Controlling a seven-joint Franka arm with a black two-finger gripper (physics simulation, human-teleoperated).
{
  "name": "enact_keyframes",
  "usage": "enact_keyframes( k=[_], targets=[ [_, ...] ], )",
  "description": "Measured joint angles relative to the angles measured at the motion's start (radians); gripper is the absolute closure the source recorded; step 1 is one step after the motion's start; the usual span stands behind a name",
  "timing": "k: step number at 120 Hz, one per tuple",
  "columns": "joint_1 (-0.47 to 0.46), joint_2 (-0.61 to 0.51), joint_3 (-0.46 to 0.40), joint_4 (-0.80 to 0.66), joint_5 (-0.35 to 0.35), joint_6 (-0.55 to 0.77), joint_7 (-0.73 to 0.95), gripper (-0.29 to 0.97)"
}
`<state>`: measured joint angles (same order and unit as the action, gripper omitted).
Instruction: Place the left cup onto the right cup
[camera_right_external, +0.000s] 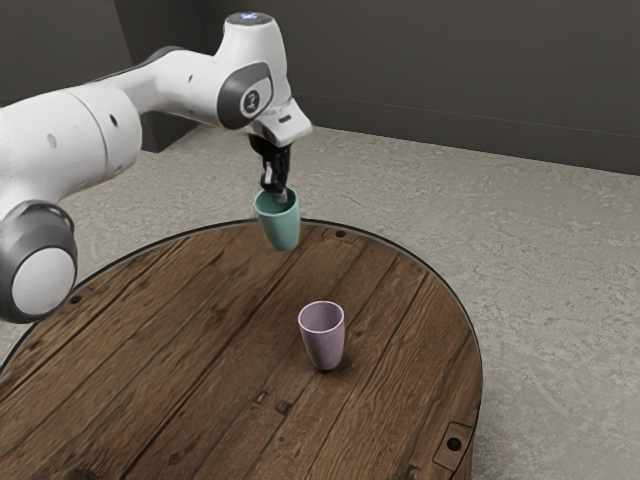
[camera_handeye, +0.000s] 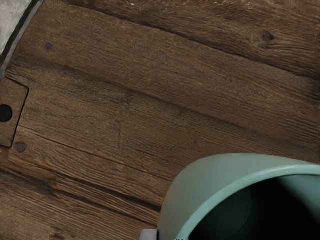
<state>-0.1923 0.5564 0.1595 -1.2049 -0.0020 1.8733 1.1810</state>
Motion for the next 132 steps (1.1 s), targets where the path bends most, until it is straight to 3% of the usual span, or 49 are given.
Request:
enact_keyframes(
  k=[67, 132],
  targets=[
    [-0.167, 0.045, 0.045, 0.035, -0.050, -0.017, -0.034, 0.79],
    [-0.197, 0.014, 0.041, -0.023, -0.068, -0.102, -0.112, 0.79]
  ],
)
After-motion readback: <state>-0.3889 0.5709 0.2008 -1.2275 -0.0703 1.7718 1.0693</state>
